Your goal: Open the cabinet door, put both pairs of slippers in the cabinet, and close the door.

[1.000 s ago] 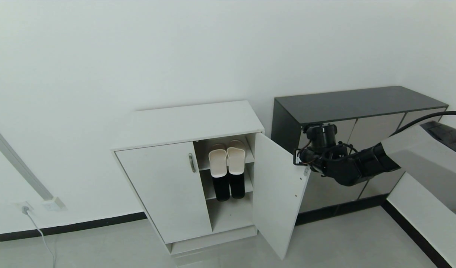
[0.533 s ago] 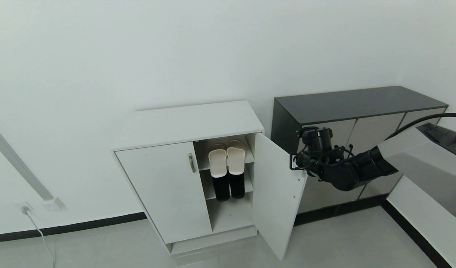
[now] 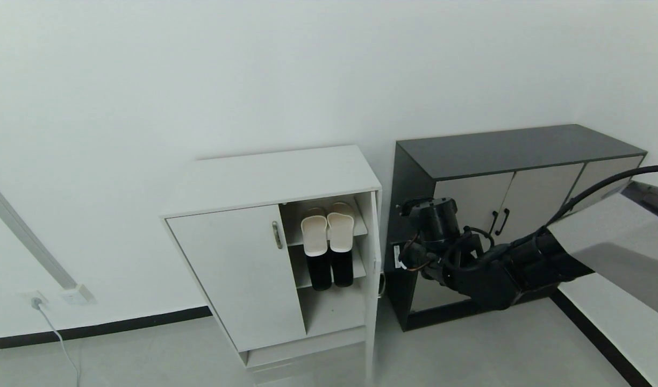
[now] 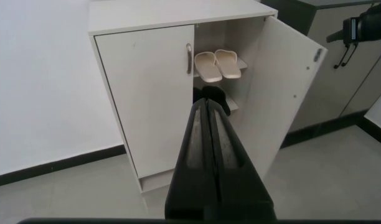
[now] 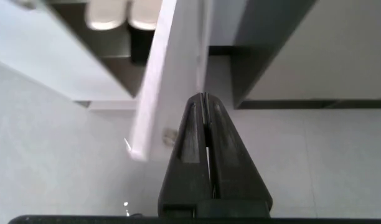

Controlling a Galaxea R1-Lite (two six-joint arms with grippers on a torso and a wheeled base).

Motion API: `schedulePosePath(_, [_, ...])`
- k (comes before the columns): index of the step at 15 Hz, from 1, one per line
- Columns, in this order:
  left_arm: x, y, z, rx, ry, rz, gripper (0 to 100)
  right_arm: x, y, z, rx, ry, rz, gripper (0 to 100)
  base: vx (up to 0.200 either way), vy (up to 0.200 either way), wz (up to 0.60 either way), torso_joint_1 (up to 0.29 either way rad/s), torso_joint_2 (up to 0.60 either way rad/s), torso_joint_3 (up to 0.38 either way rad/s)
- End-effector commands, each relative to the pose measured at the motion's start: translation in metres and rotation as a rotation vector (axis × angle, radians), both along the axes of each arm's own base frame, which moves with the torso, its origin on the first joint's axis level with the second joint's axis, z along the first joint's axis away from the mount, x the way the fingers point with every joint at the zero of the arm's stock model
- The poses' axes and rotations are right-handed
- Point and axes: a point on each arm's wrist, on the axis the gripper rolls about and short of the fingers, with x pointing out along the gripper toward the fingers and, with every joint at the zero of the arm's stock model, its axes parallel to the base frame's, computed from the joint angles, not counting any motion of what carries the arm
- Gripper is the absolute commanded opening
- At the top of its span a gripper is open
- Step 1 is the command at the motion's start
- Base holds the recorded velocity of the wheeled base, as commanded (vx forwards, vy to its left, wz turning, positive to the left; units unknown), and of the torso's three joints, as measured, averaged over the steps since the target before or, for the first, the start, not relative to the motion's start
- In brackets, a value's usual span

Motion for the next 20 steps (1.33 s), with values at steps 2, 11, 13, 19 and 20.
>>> schedulePosePath(2, [0.000, 0.000, 0.000, 0.000, 0.001, 0.000, 0, -0.020, 0.004, 0.011, 0.017, -0.031, 0.045, 0, 0.000, 0.000, 0.00, 0.000, 0.00, 0.000])
schedulePosePath(11, [0.000, 0.000, 0.000, -0.002, 0.001, 0.000, 0, -0.039, 0.009, -0.003, -0.004, -0.020, 0.092, 0, 0.000, 0.000, 0.07, 0.000, 0.00, 0.000])
schedulePosePath(13, [0.000, 0.000, 0.000, 0.000, 0.001, 0.000, 0, -0.043, 0.010, -0.006, -0.012, -0.026, 0.112, 0, 0.000, 0.000, 0.60, -0.007, 0.00, 0.002])
schedulePosePath(19, [0.000, 0.000, 0.000, 0.000, 0.001, 0.000, 0, -0.043, 0.011, -0.006, 0.008, -0.039, 0.136, 0, 0.000, 0.000, 0.10, 0.000, 0.00, 0.001])
schedulePosePath(20, [0.000, 0.000, 0.000, 0.000, 0.001, 0.000, 0, -0.044, 0.010, -0.009, 0.007, -0.027, 0.151, 0, 0.000, 0.000, 0.00, 0.000, 0.00, 0.000])
